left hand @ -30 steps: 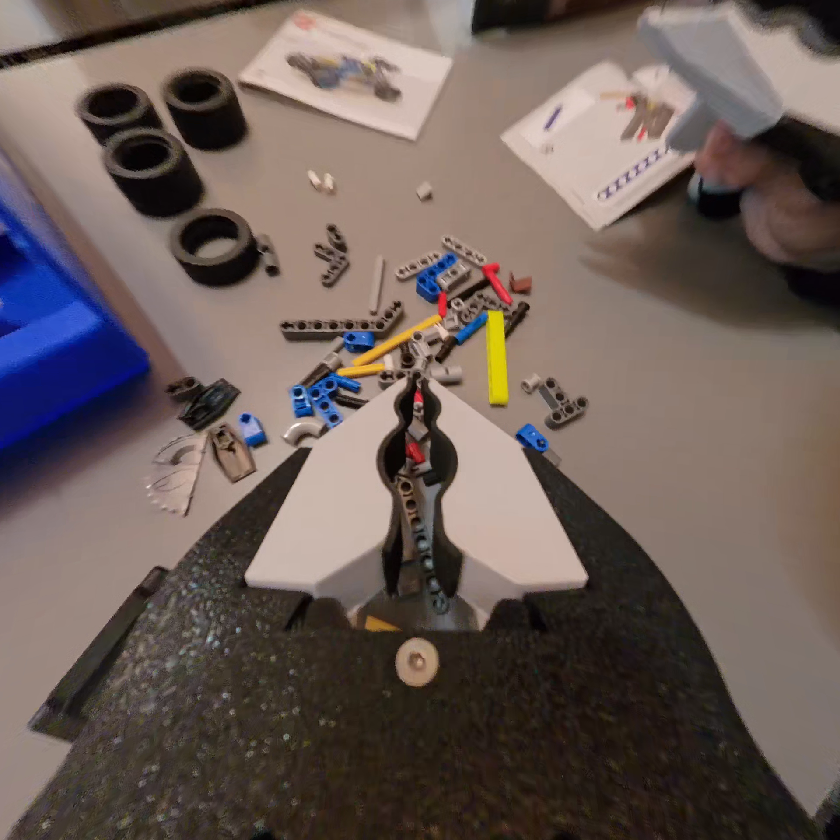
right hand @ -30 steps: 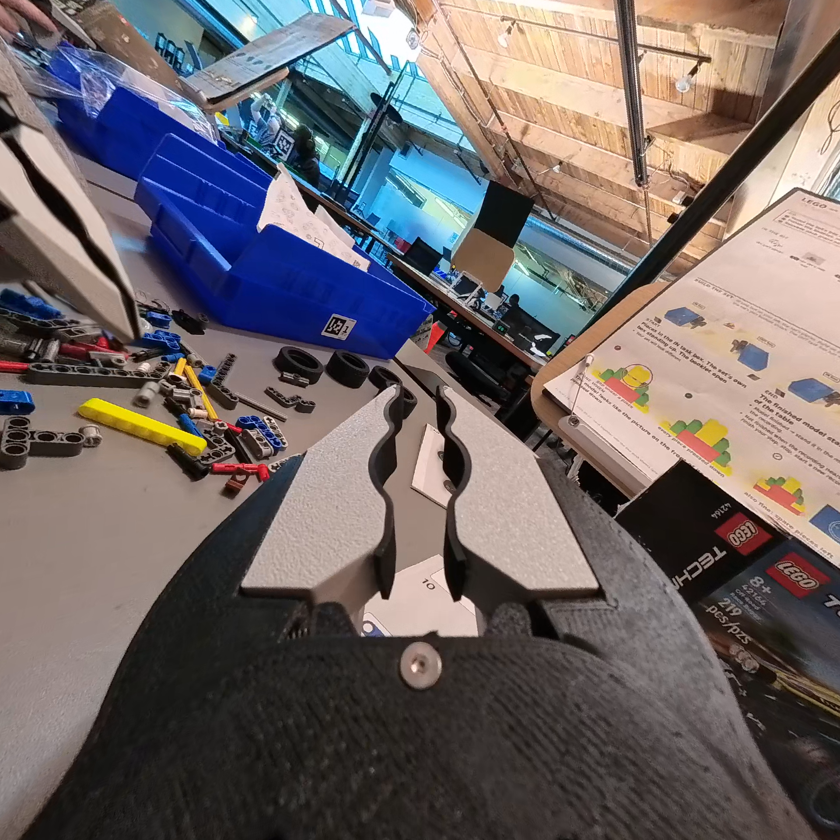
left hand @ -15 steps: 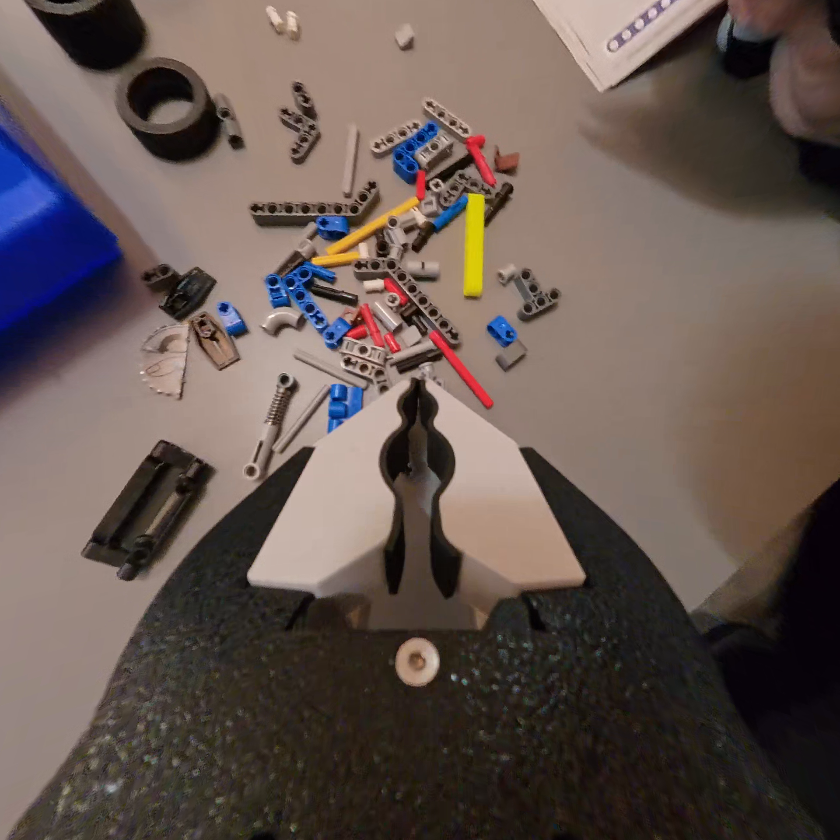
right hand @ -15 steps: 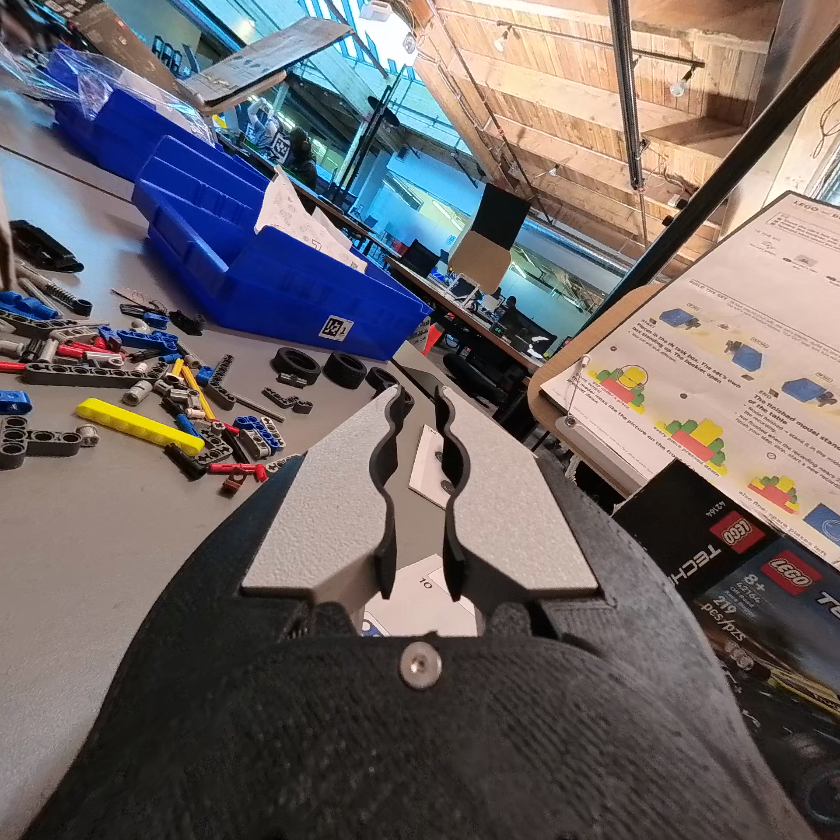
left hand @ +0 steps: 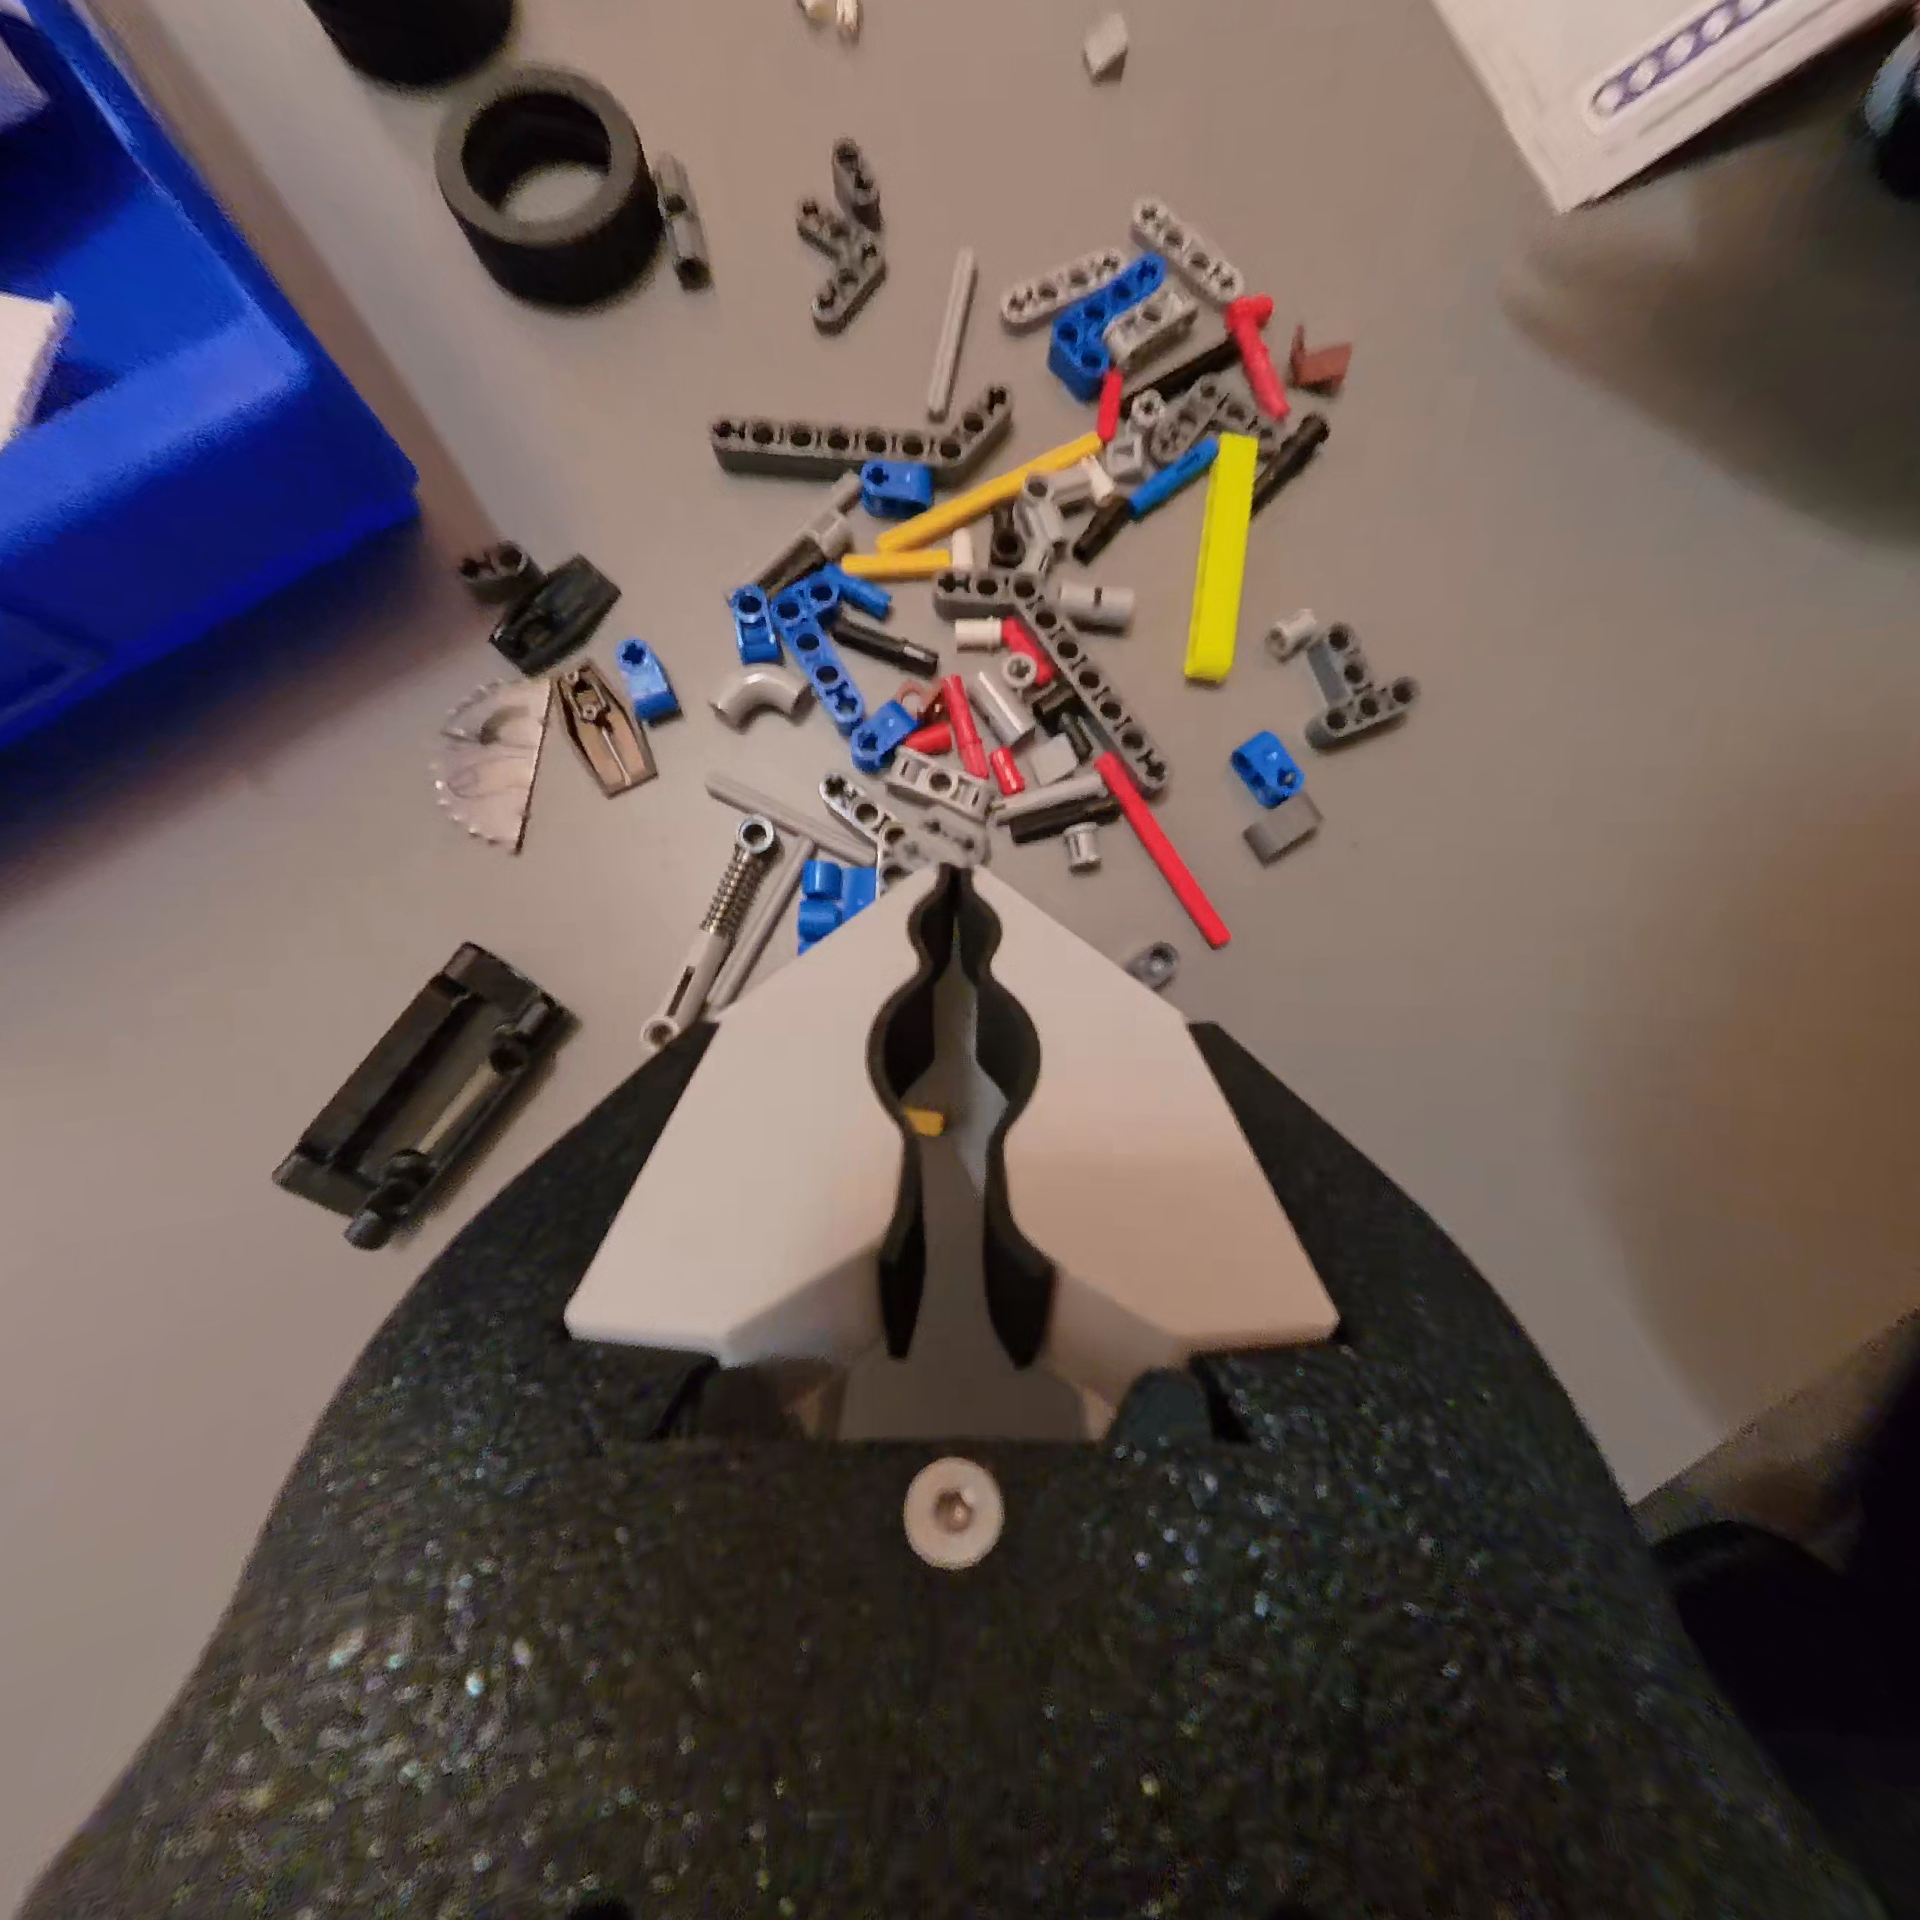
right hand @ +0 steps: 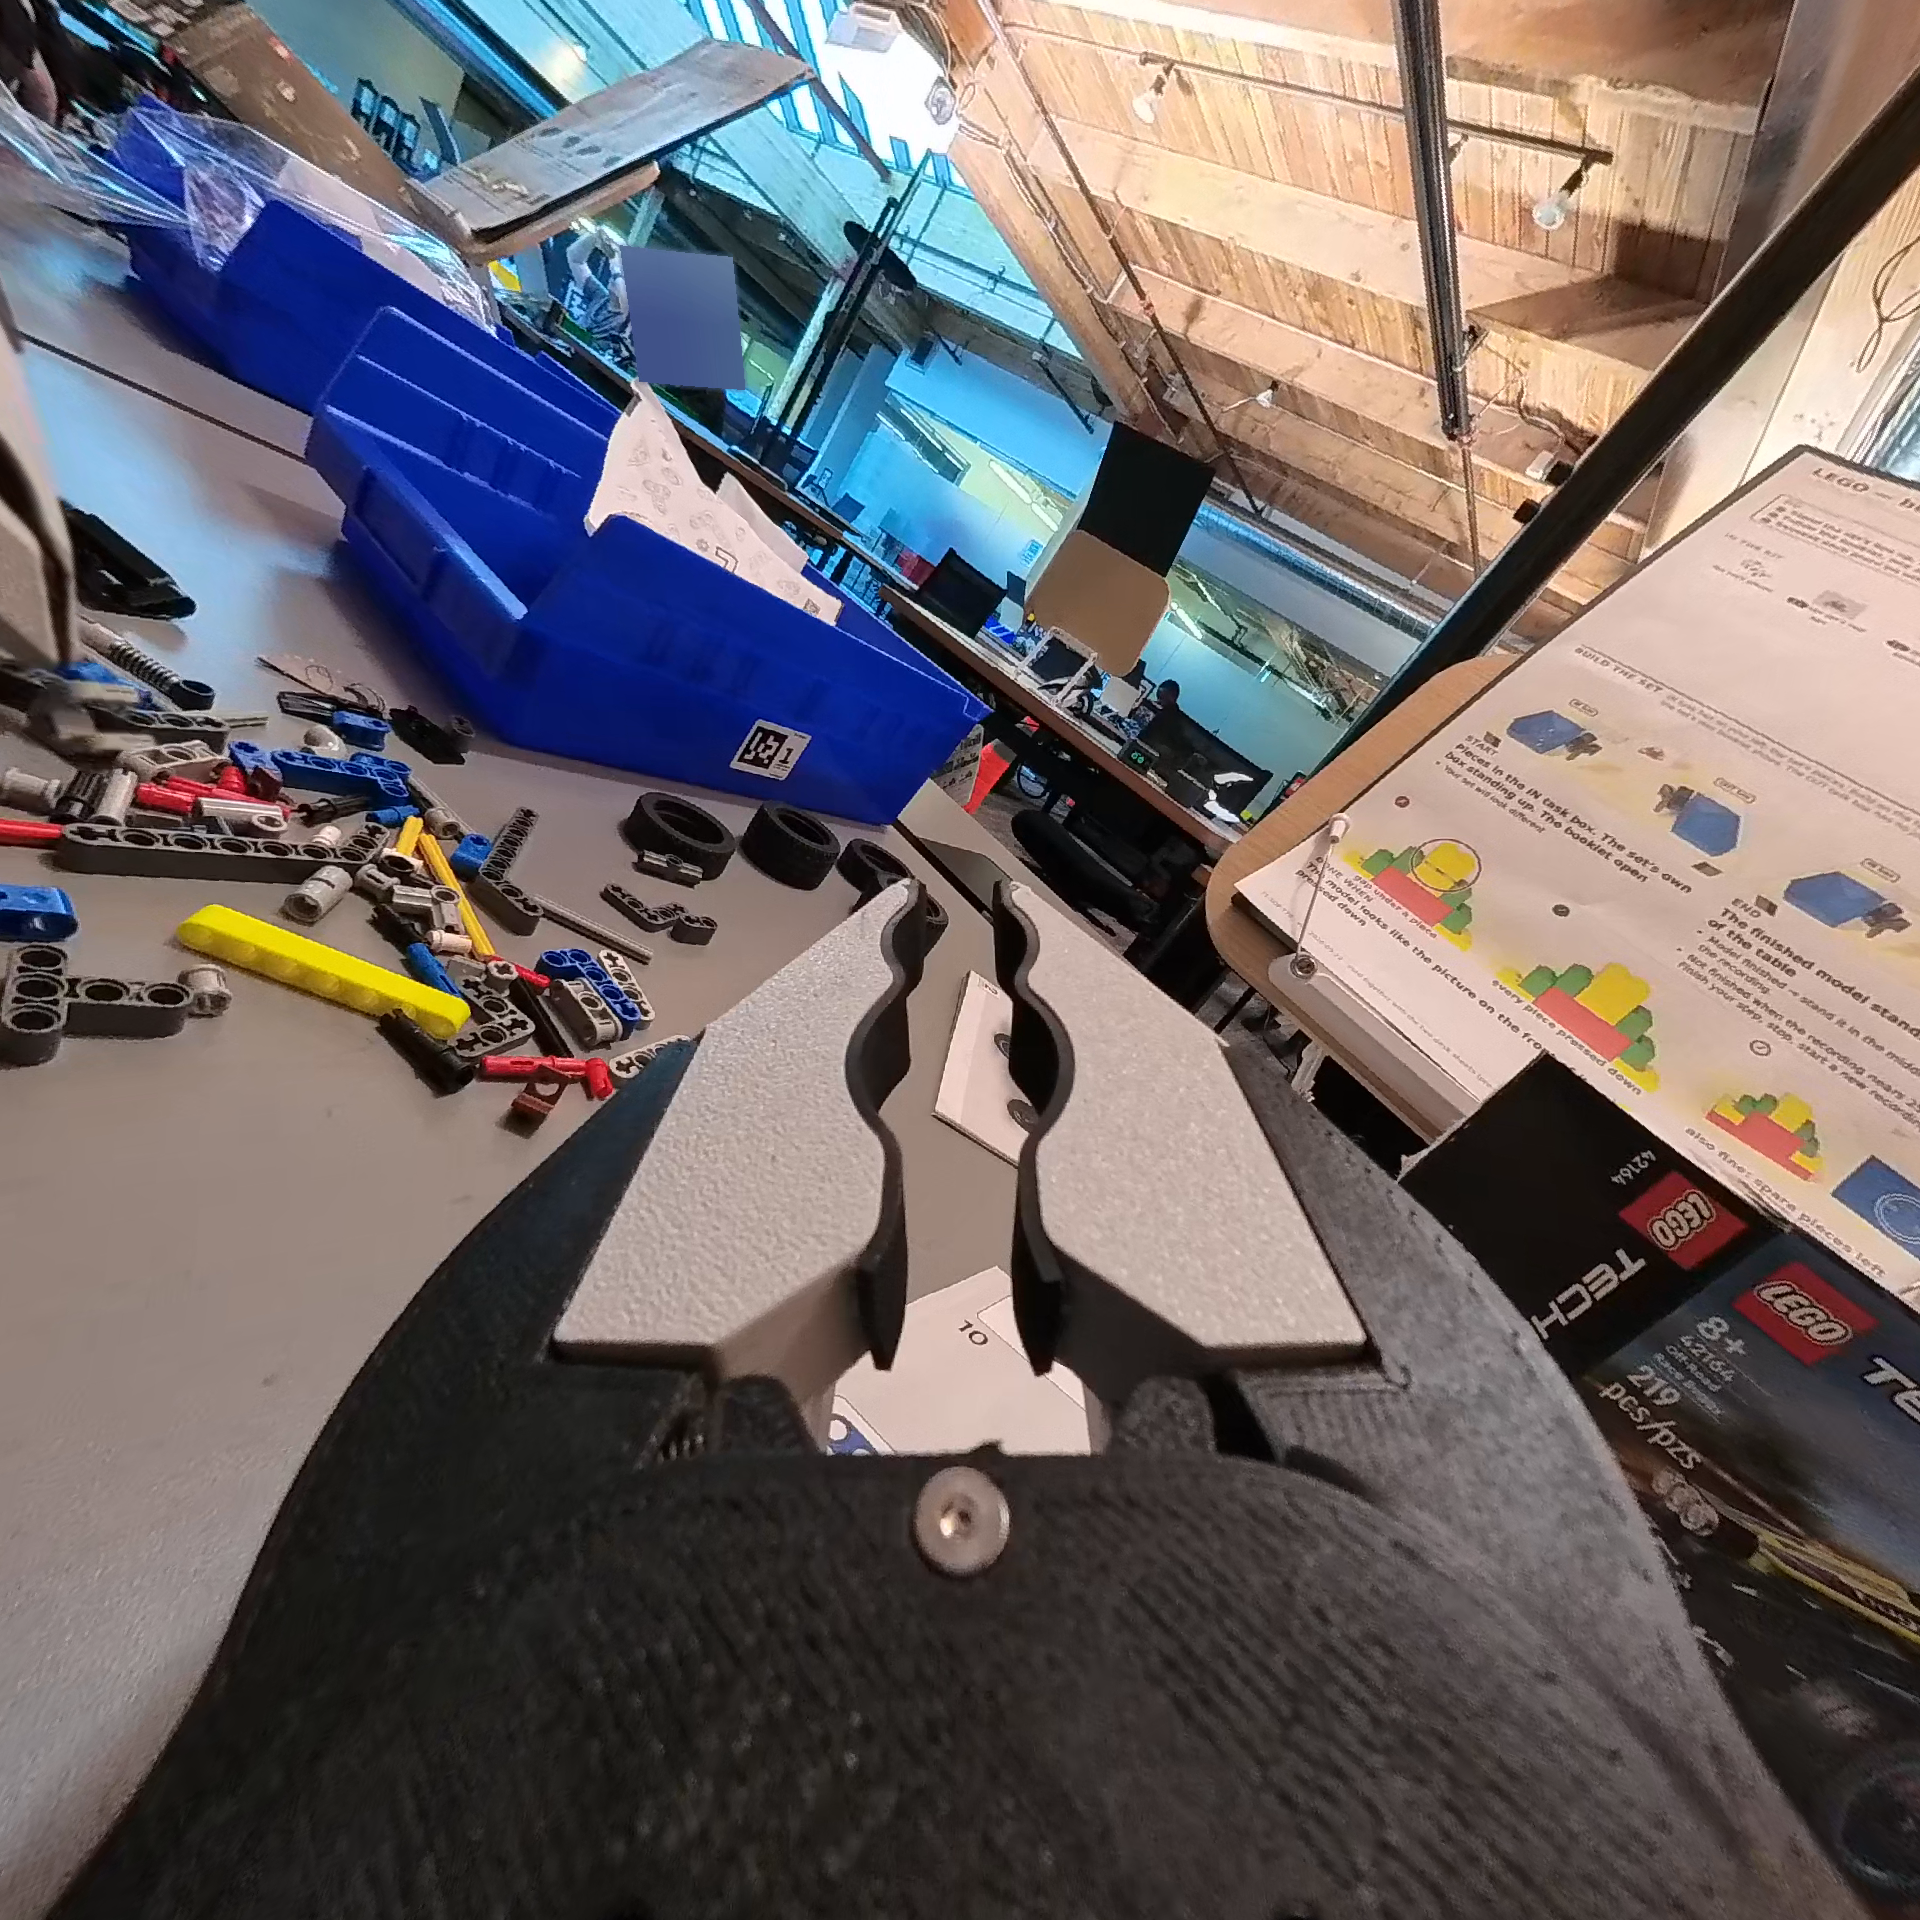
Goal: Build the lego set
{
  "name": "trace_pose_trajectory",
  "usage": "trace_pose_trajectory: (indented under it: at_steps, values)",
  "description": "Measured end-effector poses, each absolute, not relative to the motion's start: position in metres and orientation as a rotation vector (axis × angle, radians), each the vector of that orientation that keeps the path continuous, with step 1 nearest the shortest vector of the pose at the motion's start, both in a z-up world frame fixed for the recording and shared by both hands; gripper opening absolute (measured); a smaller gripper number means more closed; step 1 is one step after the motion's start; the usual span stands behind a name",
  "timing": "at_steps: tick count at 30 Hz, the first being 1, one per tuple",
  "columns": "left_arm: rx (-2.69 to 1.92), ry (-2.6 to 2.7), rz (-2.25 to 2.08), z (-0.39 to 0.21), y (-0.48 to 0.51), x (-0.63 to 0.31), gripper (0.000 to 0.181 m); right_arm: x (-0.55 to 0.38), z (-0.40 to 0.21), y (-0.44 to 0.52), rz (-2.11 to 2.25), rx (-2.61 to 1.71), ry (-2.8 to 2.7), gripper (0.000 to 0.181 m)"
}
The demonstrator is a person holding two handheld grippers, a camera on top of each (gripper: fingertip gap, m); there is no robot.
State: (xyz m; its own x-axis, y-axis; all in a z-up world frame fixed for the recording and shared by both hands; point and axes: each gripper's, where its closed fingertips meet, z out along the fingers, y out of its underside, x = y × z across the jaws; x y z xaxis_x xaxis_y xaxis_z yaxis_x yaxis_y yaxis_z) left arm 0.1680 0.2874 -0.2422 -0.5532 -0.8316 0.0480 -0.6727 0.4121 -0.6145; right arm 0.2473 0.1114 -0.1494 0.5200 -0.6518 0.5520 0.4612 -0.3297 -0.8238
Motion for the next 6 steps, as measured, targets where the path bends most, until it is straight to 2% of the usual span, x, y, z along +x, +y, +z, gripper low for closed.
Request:
trace_pose_trajectory:
  at_steps: [1, 6]
  values:
    - [-1.307, 2.392, -0.897, -0.238, 0.285, 0.169, 0.0, 0.247, -0.149, 0.111, -1.135, -1.537, 0.17, 0.01]
    - [-1.205, 2.404, -1.048, -0.227, 0.264, 0.172, 0.0, 0.248, -0.15, 0.112, -1.141, -1.542, 0.166, 0.011]
